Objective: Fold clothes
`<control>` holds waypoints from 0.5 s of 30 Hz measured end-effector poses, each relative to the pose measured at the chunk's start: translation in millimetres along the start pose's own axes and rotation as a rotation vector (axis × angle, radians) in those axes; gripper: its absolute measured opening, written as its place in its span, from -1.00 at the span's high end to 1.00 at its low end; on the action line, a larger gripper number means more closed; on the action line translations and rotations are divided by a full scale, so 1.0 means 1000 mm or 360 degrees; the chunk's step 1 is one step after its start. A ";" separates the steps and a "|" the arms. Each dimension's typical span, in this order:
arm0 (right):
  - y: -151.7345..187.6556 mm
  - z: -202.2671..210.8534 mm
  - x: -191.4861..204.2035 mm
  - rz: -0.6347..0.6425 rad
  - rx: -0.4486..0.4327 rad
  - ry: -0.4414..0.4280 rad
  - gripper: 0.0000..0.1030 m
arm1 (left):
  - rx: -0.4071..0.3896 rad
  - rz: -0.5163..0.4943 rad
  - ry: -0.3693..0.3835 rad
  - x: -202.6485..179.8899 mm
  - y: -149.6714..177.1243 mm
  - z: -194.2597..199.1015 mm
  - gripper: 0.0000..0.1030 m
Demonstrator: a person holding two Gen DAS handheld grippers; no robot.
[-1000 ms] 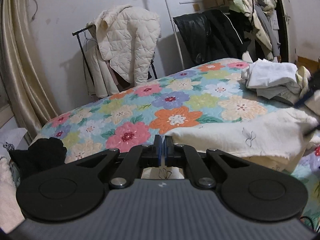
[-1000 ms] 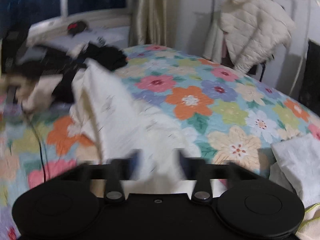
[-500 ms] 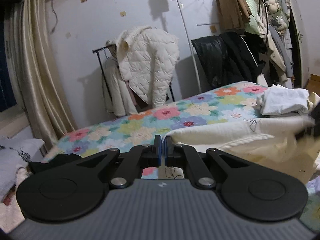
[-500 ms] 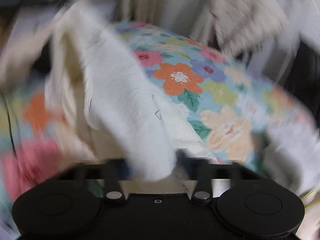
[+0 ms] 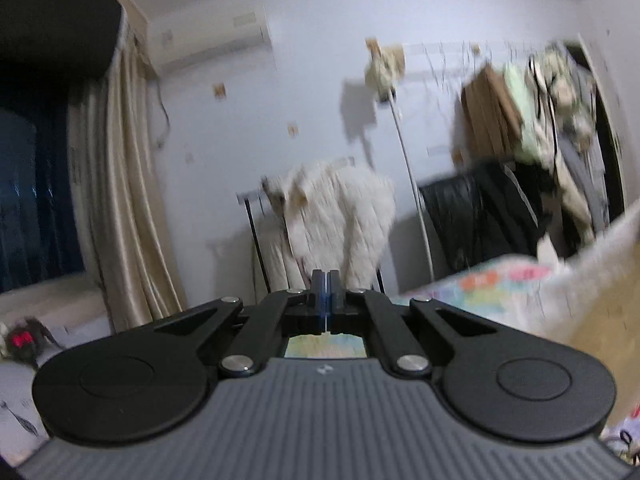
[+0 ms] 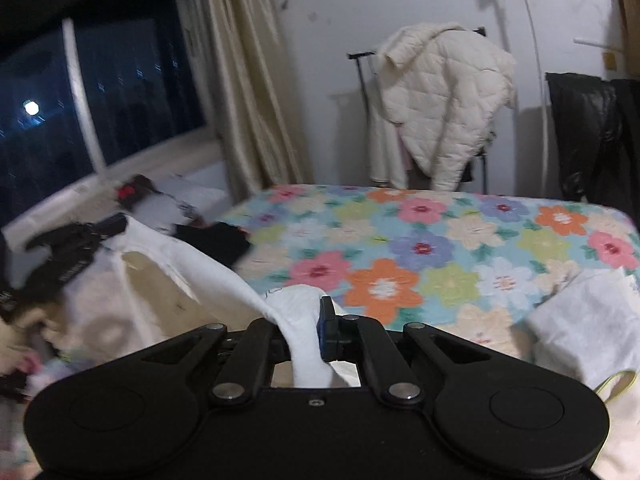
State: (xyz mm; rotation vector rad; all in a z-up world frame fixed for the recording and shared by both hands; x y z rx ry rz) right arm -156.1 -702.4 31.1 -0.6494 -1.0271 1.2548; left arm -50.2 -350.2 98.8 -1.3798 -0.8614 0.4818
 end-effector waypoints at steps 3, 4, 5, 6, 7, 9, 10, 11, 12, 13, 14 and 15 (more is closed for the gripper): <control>-0.002 0.028 0.027 -0.0049 0.0001 -0.0115 0.93 | -0.0055 -0.0023 0.0060 0.003 -0.029 0.031 1.00; -0.002 0.038 0.037 -0.0063 0.0002 -0.0153 0.93 | 0.0008 -0.0006 0.0126 0.000 -0.028 0.035 1.00; 0.000 0.045 0.044 -0.0066 0.0006 -0.0172 0.93 | 0.0073 0.0012 0.0193 -0.003 -0.026 0.039 1.00; 0.002 0.051 0.051 -0.0069 0.0010 -0.0192 0.93 | 0.0188 0.0032 0.0334 -0.013 -0.016 0.043 0.99; 0.004 0.057 0.058 -0.0070 0.0014 -0.0209 0.93 | 0.0269 0.0060 0.0438 -0.023 -0.005 0.048 0.99; 0.008 0.064 0.067 -0.0034 0.0023 -0.0182 0.93 | 0.0392 0.0108 0.0671 -0.047 0.020 0.063 0.92; 0.010 0.064 0.068 -0.0036 0.0017 -0.0176 0.93 | 0.0443 0.0093 0.0729 -0.059 0.036 0.070 0.92; 0.011 0.065 0.068 -0.0036 0.0011 -0.0170 0.93 | 0.0494 0.0077 0.0786 -0.070 0.052 0.076 0.87; 0.012 0.064 0.069 -0.0029 0.0014 -0.0160 0.93 | 0.0537 0.0053 0.0837 -0.082 0.068 0.081 0.83; 0.013 0.064 0.070 -0.0021 0.0017 -0.0151 0.93 | 0.0579 0.0029 0.0887 -0.094 0.084 0.085 0.79; 0.014 0.064 0.071 -0.0013 0.0020 -0.0141 0.93 | 0.0621 0.0009 0.0939 -0.106 0.099 0.089 0.62; 0.014 0.064 0.072 -0.0006 0.0023 -0.0132 0.93 | 0.0663 -0.0010 0.0992 -0.118 0.114 0.094 0.43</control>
Point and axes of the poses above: each gripper's, at about its wrist camera, not at the fingertips, and z roughly against the way its jaws point, x to its left, y to its underside, the point moved 9 cm from there along -z, roughly the way its jaws point, and after that the axes turned 2 degrees about -x, right-handed, at the moved point
